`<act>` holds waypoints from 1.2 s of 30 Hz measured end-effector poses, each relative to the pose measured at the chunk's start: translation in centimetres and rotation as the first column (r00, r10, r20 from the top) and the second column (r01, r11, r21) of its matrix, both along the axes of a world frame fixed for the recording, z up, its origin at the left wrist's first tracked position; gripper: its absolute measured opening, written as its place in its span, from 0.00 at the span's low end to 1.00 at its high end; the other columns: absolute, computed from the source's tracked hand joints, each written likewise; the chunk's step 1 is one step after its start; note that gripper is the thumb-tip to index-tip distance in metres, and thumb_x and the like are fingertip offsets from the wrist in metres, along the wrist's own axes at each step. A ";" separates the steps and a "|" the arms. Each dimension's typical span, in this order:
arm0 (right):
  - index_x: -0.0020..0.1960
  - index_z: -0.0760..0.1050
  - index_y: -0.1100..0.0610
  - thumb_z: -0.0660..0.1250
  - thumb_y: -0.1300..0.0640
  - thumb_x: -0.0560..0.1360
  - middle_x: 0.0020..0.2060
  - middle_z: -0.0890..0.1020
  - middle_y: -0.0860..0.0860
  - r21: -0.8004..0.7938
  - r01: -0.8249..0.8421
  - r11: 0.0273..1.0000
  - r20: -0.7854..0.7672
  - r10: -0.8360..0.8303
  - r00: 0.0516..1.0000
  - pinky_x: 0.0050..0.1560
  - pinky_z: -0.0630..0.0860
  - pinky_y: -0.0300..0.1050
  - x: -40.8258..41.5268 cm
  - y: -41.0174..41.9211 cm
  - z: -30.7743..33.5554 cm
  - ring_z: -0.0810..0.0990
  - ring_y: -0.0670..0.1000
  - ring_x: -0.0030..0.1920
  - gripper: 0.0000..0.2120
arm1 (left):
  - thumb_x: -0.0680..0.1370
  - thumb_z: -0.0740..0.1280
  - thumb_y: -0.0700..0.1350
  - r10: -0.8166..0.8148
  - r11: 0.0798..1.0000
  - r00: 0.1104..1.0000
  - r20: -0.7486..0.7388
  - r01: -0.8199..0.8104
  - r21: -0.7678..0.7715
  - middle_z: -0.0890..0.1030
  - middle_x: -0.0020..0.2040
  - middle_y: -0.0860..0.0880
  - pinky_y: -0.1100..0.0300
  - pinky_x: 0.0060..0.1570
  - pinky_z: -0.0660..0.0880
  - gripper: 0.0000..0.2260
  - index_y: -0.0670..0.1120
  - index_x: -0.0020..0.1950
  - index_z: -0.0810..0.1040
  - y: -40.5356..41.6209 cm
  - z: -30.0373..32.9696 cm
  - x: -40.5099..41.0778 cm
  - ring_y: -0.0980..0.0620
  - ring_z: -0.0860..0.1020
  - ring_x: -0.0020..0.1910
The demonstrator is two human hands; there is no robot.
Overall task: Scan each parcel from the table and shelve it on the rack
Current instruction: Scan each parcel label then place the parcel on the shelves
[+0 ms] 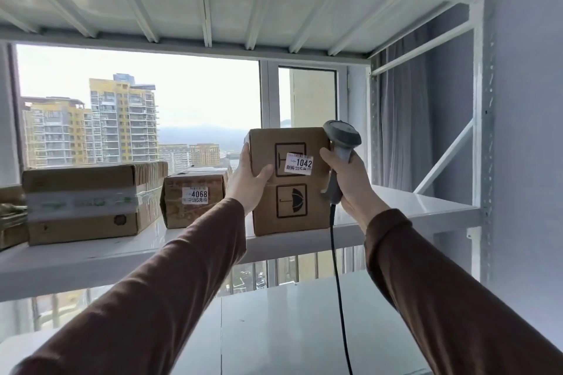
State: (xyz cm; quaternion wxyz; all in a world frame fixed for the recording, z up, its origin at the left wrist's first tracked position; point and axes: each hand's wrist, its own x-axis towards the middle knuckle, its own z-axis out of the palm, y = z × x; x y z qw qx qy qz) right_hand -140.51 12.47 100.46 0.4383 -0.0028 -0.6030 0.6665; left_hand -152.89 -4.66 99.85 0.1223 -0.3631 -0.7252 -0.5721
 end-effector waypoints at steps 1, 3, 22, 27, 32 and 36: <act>0.65 0.76 0.55 0.72 0.54 0.78 0.54 0.87 0.56 -0.003 0.009 1.000 0.012 -0.009 1.000 0.59 0.80 0.66 -0.2 0.1 -0.5 0.86 0.59 0.55 0.17 | 0.79 0.66 0.62 -0.008 1.000 1.000 -0.003 0.008 -0.013 0.76 0.73 0.52 0.48 0.73 0.70 0.40 0.58 0.85 0.49 -0.3 -0.3 0.1 0.49 0.75 0.69; 0.64 0.77 0.55 0.73 0.52 0.78 0.52 0.87 0.54 -0.035 0.035 0.999 0.034 -0.033 0.999 0.59 0.81 0.66 -0.3 0.1 -2.1 0.86 0.58 0.54 0.17 | 0.83 0.68 0.54 -0.017 0.999 1.000 -0.002 0.017 -0.051 0.70 0.75 0.53 0.56 0.72 0.65 0.40 0.55 0.86 0.46 -0.8 -1.3 -0.1 0.51 0.70 0.72; 0.62 0.79 0.58 0.75 0.53 0.77 0.47 0.85 0.55 -0.222 0.046 0.974 0.164 -0.010 0.986 0.45 0.83 0.50 -4.3 -0.1 -4.5 0.84 0.55 0.47 0.17 | 0.80 0.72 0.53 0.051 0.975 0.991 0.120 -0.023 -0.223 0.67 0.81 0.45 0.53 0.74 0.67 0.45 0.53 0.85 0.43 1.4 -4.0 -7.0 0.44 0.70 0.76; 0.63 0.80 0.56 0.77 0.50 0.73 0.56 0.85 0.60 -0.212 0.076 0.974 0.198 -0.034 0.980 0.59 0.81 0.66 -5.3 -0.4 -4.2 0.84 0.63 0.59 0.21 | 0.79 0.73 0.55 0.060 0.977 0.991 0.116 -0.034 -0.210 0.70 0.79 0.45 0.48 0.75 0.69 0.45 0.54 0.85 0.45 1.7 -4.1 -7.6 0.42 0.72 0.74; 0.62 0.78 0.58 0.76 0.51 0.76 0.49 0.84 0.58 -0.196 0.117 0.974 0.199 -0.077 0.977 0.47 0.83 0.53 -5.2 -0.8 -4.1 0.84 0.58 0.48 0.19 | 0.80 0.72 0.53 0.050 0.978 0.993 0.103 -0.028 -0.206 0.62 0.83 0.44 0.51 0.76 0.63 0.45 0.53 0.86 0.43 1.0 -4.1 -7.0 0.42 0.65 0.79; 0.60 0.78 0.58 0.74 0.52 0.77 0.39 0.77 0.49 -0.170 0.149 0.974 0.197 -0.114 0.974 0.45 0.72 0.45 -3.9 -1.4 -4.1 0.74 0.49 0.40 0.15 | 0.81 0.71 0.52 0.020 0.994 1.000 0.023 -0.017 -0.108 0.54 0.85 0.46 0.54 0.78 0.55 0.45 0.51 0.86 0.41 0.2 -4.1 -5.3 0.46 0.56 0.83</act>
